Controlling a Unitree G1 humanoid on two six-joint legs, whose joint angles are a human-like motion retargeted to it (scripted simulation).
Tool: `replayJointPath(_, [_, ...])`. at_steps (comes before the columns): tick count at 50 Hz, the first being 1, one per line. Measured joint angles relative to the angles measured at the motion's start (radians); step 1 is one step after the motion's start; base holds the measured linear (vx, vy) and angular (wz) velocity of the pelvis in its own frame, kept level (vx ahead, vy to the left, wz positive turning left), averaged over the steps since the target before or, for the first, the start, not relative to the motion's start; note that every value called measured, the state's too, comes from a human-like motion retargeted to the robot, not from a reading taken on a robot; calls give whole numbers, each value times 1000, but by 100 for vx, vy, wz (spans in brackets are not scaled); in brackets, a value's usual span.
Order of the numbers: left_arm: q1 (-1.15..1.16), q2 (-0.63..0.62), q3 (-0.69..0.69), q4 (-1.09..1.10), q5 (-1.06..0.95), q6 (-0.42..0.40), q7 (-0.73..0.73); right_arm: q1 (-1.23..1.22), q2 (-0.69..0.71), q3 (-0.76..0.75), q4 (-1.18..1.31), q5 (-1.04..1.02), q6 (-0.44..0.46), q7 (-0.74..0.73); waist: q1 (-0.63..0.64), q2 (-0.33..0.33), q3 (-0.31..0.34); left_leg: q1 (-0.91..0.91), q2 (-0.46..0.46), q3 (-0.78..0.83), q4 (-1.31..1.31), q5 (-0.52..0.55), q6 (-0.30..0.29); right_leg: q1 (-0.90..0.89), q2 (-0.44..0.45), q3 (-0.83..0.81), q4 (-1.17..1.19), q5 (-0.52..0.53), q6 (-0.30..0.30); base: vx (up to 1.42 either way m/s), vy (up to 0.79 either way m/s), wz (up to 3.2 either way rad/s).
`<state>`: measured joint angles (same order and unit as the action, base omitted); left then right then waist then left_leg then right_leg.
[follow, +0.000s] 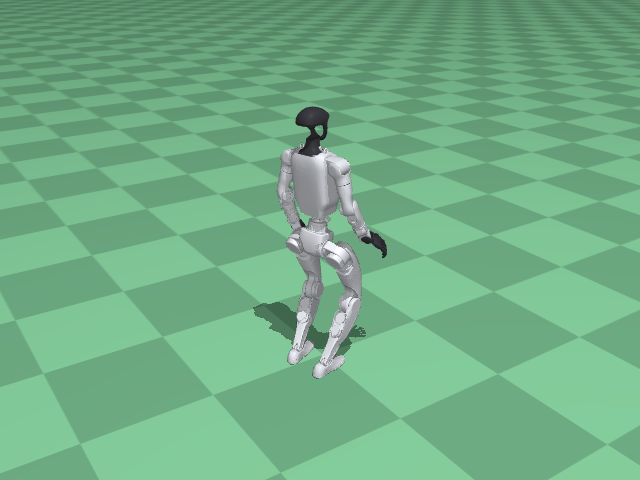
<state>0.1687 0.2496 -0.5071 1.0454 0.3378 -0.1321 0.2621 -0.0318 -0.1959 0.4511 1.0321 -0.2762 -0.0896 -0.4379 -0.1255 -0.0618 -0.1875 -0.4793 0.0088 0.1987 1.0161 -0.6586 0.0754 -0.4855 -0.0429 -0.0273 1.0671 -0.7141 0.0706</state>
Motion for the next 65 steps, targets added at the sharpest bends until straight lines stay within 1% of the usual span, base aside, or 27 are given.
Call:
replayJointPath(3, [30,-16,33,29,-78,-4,-40,20,-1,-23,9,67,4,1,-11,3,-53,55,-17,24,-220,239,-81,32,-37,-22,-166,213,52,0,0,0])
replayJointPath(4, [36,-18,41,37,-96,-4,-48,24,-3,-27,12,83,4,5,-13,4,-66,62,-21,31,-261,291,-97,32,-48,-30,-191,258,65,0,0,0])
replayJointPath(5, [42,-18,46,44,-111,-4,-56,27,-6,-31,14,97,4,10,-14,5,-78,66,-25,38,-290,330,-110,30,-58,-39,-208,292,74,0,0,0])
replayJointPath(7, [50,-14,52,56,-128,-1,-65,30,-12,-38,17,119,-4,20,-13,6,-86,65,-27,46,-289,351,-116,27,-68,-50,-208,312,81,-3,0,-7])
replayJointPath(8, [56,-15,51,62,-131,0,-65,36,-12,-40,17,126,-8,21,-13,5,-87,57,-27,49,-263,343,-114,21,-74,-53,-189,308,83,-6,1,-18])
replayJointPath(10, [47,-10,56,67,-142,7,-80,23,-16,-48,16,149,-17,33,-7,16,-91,58,-15,49,-258,331,-107,33,-62,-65,-224,313,79,-5,1,-27])
replayJointPath(12, [51,-9,57,73,-142,7,-84,25,-20,-49,12,160,-25,36,-8,20,-89,50,-5,55,-206,286,-92,33,-59,-68,-210,293,73,-6,1,-31])
replayJointPath(13, [43,1,61,75,-143,7,-91,17,-26,-54,11,168,-29,43,-4,29,-87,54,7,54,-204,264,-87,49,-44,-72,-242,292,70,-5,1,-35])
replayJointPath(15, [46,1,60,82,-142,7,-96,21,-25,-55,10,175,-34,47,-5,34,-84,47,21,58,-159,214,-75,50,-34,-71,-230,259,62,-7,1,-32])
replayJointPath(17, [27,9,63,90,-140,6,-106,6,-25,-59,11,179,-38,62,0,46,-79,56,39,59,-162,165,-68,78,-7,-73,-283,236,51,-6,1,-33])
replayJointPath(20, [23,4,56,95,-131,3,-101,13,-20,-50,13,166,-43,72,-2,52,-75,49,58,67,-127,75,-51,74,6,-74,-264,139,27,-8,1,-26])
replayJointPath(22, [-3,8,56,99,-119,0,-98,-5,-17,-52,25,148,-47,84,0,57,-62,76,63,76,-167,23,-39,108,20,-81,-318,87,8,-4,1,-20])
replayJointPath(23, [-4,3,53,99,-112,-2,-92,1,-14,-46,29,140,-49,84,-2,58,-59,73,71,83,-157,-7,-34,103,20,-85,-304,49,0,-6,1,-14])
replayJointPath(26, [-26,-2,51,101,-89,-9,-73,1,-6,-43,50,117,-57,86,-6,58,-51,92,73,104,-189,-48,-25,117,18,-96,-325,6,-10,0,0,0])
replayJointPath(30, [-35,-4,46,97,-75,-21,-49,14,2,-41,70,111,-66,85,-12,59,-52,102,71,118,-219,-51,-30,120,12,-103,-340,-1,-11,0,0,0])
replayJointPath(35, [-46,10,41,80,-81,-29,-36,15,8,-52,86,122,-74,85,-13,60,-65,124,55,128,-316,-12,-35,141,16,-110,-432,41,-9,0,0,0])
replayJointPath(38, [-38,10,38,75,-83,-34,-27,26,12,-52,87,126,-78,80,-14,60,-63,114,64,130,-290,-16,-40,128,12,-110,-403,30,-8,-2,-1,-2])
replayJointPath(40, [-49,24,39,68,-87,-35,-30,14,16,-61,89,131,-80,83,-10,59,-70,128,51,131,-355,9,-38,148,19,-111,-478,61,-9,0,0,0])
replayJointPath(45, [-44,25,40,64,-93,-40,-23,21,24,-65,82,133,-88,77,-8,58,-62,106,65,131,-308,1,-42,127,19,-106,-441,46,-11,-2,-2,-4])
replayJointPath(51, [-57,33,49,60,-108,-46,-30,15,31,-73,75,128,-93,79,2,59,-57,76,80,128,-278,8,-42,118,33,-102,-462,56,-16,0,0,0])
replayJointPath(57, [-73,30,59,52,-131,-53,-49,11,30,-73,78,112,-89,91,24,68,-40,23,113,113,-190,17,-49,113,56,-100,-479,75,-17,-1,0,-7])
replayJointPath(65, [-77,10,75,36,-161,-59,-82,3,15,-69,91,97,-84,124,57,96,-27,-46,151,35,-74,-34,-38,112,106,-85,-498,99,-18,-1,2,-28])
